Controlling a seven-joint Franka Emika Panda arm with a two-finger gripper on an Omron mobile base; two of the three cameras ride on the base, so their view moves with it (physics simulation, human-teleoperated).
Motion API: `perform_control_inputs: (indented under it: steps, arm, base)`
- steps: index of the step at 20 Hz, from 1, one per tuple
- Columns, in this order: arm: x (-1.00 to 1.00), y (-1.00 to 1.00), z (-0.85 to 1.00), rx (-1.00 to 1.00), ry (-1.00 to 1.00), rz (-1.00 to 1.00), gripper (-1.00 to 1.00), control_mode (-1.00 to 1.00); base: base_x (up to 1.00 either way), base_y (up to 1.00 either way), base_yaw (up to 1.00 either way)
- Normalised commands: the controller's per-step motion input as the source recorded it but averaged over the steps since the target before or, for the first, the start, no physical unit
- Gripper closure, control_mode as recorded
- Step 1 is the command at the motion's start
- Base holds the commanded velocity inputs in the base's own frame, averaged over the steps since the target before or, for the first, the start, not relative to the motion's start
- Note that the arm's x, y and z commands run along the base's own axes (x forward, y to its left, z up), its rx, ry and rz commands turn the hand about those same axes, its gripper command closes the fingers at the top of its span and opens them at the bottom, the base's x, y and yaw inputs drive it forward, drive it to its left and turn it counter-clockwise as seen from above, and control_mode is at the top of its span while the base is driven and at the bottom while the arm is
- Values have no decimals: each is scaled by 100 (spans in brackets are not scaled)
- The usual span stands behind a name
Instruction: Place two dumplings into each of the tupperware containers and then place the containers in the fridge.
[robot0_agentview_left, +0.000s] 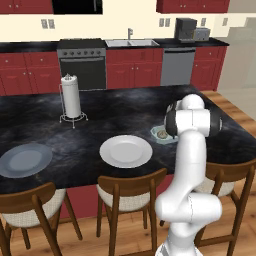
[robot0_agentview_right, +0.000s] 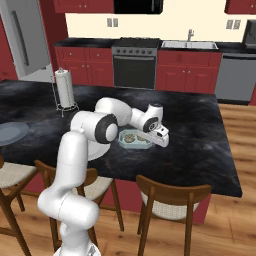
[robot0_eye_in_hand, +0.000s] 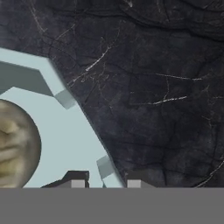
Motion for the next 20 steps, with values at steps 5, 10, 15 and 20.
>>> perform_control_inputs:
  steps: [5,10,15,20]
  arm:
    - [0,0,14,0,0,-1,100,-100]
    - [-7,0,62,0,-2,-12,100,-100]
    - [-77,30,78,6,-9,-20,100,-100]
    - [-73,97,58,0,-3,-35,100,-100]
  base:
    - [0,0,0]
    - [0,0,0]
    - [0,0,0]
    - [0,0,0]
